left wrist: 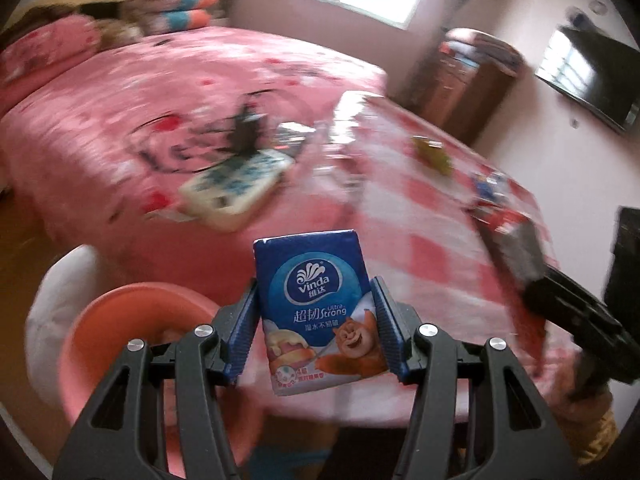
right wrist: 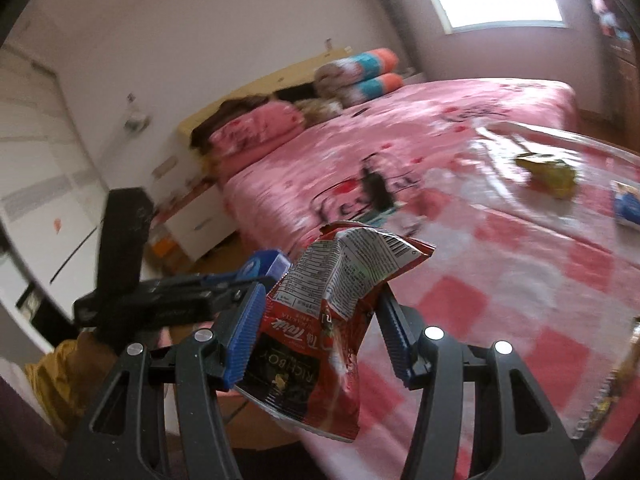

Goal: Collect trash
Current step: 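Carry the tissue pack and red chip bag over the pink bucket, then open the left tool over the bucket while the right tool releases the chip bag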

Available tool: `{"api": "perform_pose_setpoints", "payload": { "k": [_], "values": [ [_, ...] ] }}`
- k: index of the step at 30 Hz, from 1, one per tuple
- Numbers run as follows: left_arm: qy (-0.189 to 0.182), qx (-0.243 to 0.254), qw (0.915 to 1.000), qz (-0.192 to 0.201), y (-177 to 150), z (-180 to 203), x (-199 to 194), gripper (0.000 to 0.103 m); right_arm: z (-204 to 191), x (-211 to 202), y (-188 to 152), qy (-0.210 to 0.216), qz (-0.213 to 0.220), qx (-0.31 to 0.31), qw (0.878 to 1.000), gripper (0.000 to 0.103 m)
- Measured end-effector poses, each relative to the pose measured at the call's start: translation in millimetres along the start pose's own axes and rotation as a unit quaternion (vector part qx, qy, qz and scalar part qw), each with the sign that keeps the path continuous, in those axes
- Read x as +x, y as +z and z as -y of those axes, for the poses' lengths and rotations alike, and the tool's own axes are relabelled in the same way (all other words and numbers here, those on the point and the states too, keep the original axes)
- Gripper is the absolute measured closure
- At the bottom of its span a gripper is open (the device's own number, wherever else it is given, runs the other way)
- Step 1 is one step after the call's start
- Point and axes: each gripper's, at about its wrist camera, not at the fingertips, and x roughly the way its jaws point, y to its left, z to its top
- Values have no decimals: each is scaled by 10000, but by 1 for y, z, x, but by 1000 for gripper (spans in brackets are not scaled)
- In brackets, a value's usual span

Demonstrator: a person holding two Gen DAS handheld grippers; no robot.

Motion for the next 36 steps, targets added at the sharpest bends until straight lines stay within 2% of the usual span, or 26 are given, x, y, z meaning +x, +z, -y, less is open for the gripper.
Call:
{"api": "perform_pose_setpoints", "payload": {
  "k": [8, 11, 17, 20, 21, 22, 26, 36],
  "values": [
    [761, -762, 9940, -210, -26, -90, 7, 47, -58, 53, -7, 285, -567, -760, 9951, 46],
    [871, -983, 9908, -326, -39, -114, 13, 47, -79, 72, -12, 337, -770, -1064, 9908, 46],
    [996, -1212, 9860, -568, -58, -138, 25, 46, -113, 109, -22, 345, -1104, -1637, 9797, 45],
    [1140, -1384, 9815, -670, -63, -151, 32, 42, -123, 128, -29, 300, -1246, -1806, 9752, 36],
    [1163, -1442, 9802, -693, -64, -153, 32, 39, -123, 130, -30, 344, -1258, -1732, 9762, 28],
    [1189, -1484, 9793, -693, -66, -156, 31, 38, -122, 130, -31, 382, -1252, -1663, 9773, 22],
    [1252, -1412, 9802, -594, -67, -156, 27, 34, -117, 116, -29, 340, -993, -1441, 9840, 17],
    [1196, -1030, 9870, -312, -49, -127, 17, 32, -75, 66, -17, -498, -141, -955, 9941, 11]
  ]
}}
